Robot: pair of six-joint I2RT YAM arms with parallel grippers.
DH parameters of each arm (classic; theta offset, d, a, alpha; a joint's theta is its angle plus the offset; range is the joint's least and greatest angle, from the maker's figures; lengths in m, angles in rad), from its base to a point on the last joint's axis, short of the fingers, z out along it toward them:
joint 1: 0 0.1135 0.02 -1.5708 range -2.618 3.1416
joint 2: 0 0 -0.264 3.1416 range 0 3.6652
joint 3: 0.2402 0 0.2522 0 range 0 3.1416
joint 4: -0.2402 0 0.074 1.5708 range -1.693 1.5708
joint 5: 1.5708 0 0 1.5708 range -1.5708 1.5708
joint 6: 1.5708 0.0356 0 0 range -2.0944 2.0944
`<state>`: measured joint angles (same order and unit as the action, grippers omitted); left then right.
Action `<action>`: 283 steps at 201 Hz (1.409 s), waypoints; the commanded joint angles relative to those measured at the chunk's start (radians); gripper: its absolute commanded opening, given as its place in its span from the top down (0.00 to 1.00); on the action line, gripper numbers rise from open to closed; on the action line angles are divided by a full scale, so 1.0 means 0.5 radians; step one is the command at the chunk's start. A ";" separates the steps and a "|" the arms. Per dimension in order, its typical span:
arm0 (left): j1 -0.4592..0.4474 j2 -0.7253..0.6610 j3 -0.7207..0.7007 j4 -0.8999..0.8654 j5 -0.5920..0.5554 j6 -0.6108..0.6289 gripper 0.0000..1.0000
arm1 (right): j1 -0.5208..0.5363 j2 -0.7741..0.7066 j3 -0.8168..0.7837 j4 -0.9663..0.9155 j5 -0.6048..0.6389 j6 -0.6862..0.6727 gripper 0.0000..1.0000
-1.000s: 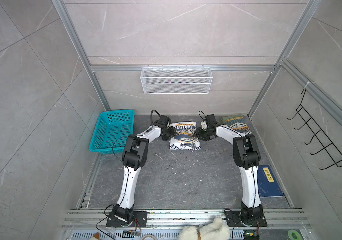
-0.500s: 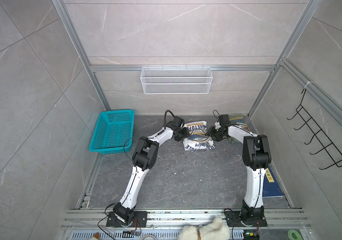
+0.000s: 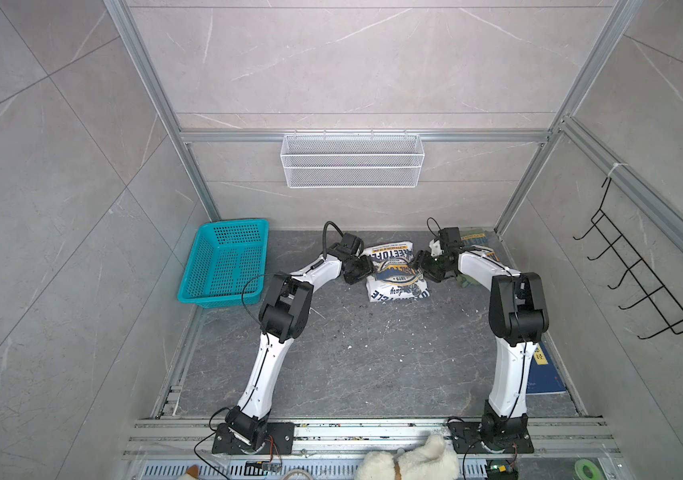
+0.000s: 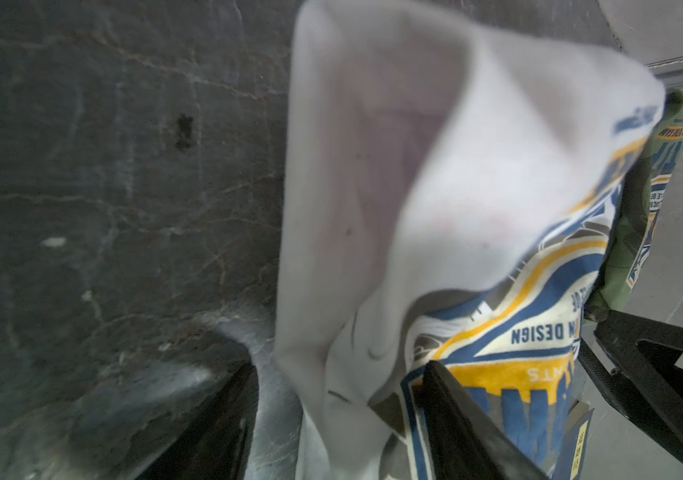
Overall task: Fold and stack tank tops
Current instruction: Move the tank top to the top-center of the table, then pick up the tank top from the top-center of the table.
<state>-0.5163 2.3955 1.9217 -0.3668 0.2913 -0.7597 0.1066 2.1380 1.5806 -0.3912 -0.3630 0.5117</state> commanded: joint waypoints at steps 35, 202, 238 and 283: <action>-0.010 0.178 0.134 -0.155 0.010 -0.008 0.39 | 0.045 0.200 0.056 -0.052 -0.081 -0.066 0.02; -0.022 -0.103 -0.139 -0.099 -0.092 0.004 0.31 | 0.139 0.050 0.166 -0.282 0.409 -0.314 1.00; 0.006 -0.485 -0.551 0.007 -0.172 0.025 0.29 | 0.139 -0.116 0.098 -0.224 0.833 -0.607 1.00; 0.017 -0.842 -1.035 0.146 -0.213 0.047 0.28 | 0.141 -0.311 -0.067 0.029 1.311 -0.966 1.00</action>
<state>-0.5140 2.0949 1.4895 -0.3431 0.2115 -0.7555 0.1802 2.0418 1.5623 -0.4358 0.0784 0.1696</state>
